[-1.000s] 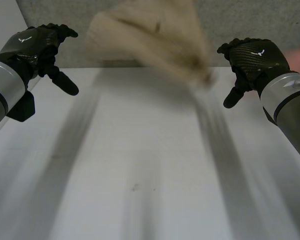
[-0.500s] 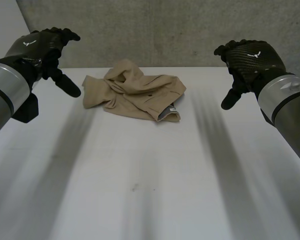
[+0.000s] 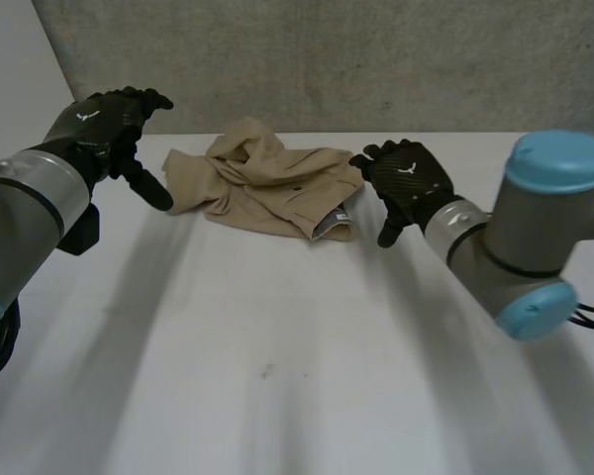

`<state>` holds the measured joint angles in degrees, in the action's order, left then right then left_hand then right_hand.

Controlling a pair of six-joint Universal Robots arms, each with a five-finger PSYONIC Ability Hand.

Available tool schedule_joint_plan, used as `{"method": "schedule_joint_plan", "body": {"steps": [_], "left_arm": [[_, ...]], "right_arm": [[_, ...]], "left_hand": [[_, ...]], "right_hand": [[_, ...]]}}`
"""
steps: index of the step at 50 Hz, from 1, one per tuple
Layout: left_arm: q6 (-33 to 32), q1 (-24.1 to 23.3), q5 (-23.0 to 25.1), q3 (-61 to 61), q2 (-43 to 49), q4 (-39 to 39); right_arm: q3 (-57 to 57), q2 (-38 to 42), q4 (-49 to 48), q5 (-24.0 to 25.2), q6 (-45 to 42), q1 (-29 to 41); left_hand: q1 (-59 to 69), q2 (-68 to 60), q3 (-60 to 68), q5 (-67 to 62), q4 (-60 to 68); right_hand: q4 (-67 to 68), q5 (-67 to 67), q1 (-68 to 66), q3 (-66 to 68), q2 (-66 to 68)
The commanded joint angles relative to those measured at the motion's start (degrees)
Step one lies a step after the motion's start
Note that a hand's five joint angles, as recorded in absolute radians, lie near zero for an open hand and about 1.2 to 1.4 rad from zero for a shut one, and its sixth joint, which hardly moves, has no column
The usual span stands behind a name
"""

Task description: Fold the shorts.

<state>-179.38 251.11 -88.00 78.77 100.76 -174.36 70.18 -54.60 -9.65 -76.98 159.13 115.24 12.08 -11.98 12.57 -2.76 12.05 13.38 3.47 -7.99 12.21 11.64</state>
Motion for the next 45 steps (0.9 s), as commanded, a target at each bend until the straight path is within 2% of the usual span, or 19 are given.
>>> {"method": "schedule_joint_plan", "body": {"steps": [1,10,23,33,38,44,45], "left_arm": [[0.1,-0.1,-0.1,0.1,1.2,0.0],[0.1,-0.1,-0.1,0.0,2.8,0.0],[0.1,-0.4,-0.2,0.1,4.6,-1.9],[0.1,-0.4,-0.2,0.1,4.7,-1.9],[0.1,-0.5,-0.2,0.1,4.8,-1.9],[0.1,-0.8,-0.1,0.1,4.9,-1.9],[0.1,-0.8,-0.1,0.1,4.9,-1.9]], "right_arm": [[-10.4,13.6,-4.2,0.2,0.2,1.8],[-23.3,25.8,-4.6,-0.4,0.2,4.9],[-36.1,32.7,-2.8,-1.3,-1.9,6.6],[-39.1,35.6,-1.6,-2.6,-16.9,7.0],[-39.6,36.6,-1.6,-2.3,-20.0,7.0],[-41.0,37.6,-1.8,-1.0,-21.2,7.0],[-41.5,37.9,-1.8,0.2,-21.5,7.0]], "left_hand": [[-0.9,0.8,-1.3,1.5,-0.8],[-0.9,0.8,-1.3,1.5,-0.8],[-0.7,0.6,-1.2,1.4,-0.7],[-0.7,0.6,-1.2,1.4,-0.7],[-0.7,0.6,-1.2,1.4,-0.7],[-0.7,0.6,-1.2,1.4,-0.7],[-0.7,0.6,-1.2,1.4,-0.7]], "right_hand": [[-0.6,-0.7,-4.8,0.6,1.1],[2.6,2.5,-8.0,3.7,4.3],[17.7,17.6,-23.1,18.9,19.5],[17.9,17.8,-23.3,19.1,19.6],[18.7,18.6,-24.1,19.9,20.5],[34.2,34.1,-39.6,35.4,35.9],[41.7,41.6,-47.1,42.9,43.4]]}}
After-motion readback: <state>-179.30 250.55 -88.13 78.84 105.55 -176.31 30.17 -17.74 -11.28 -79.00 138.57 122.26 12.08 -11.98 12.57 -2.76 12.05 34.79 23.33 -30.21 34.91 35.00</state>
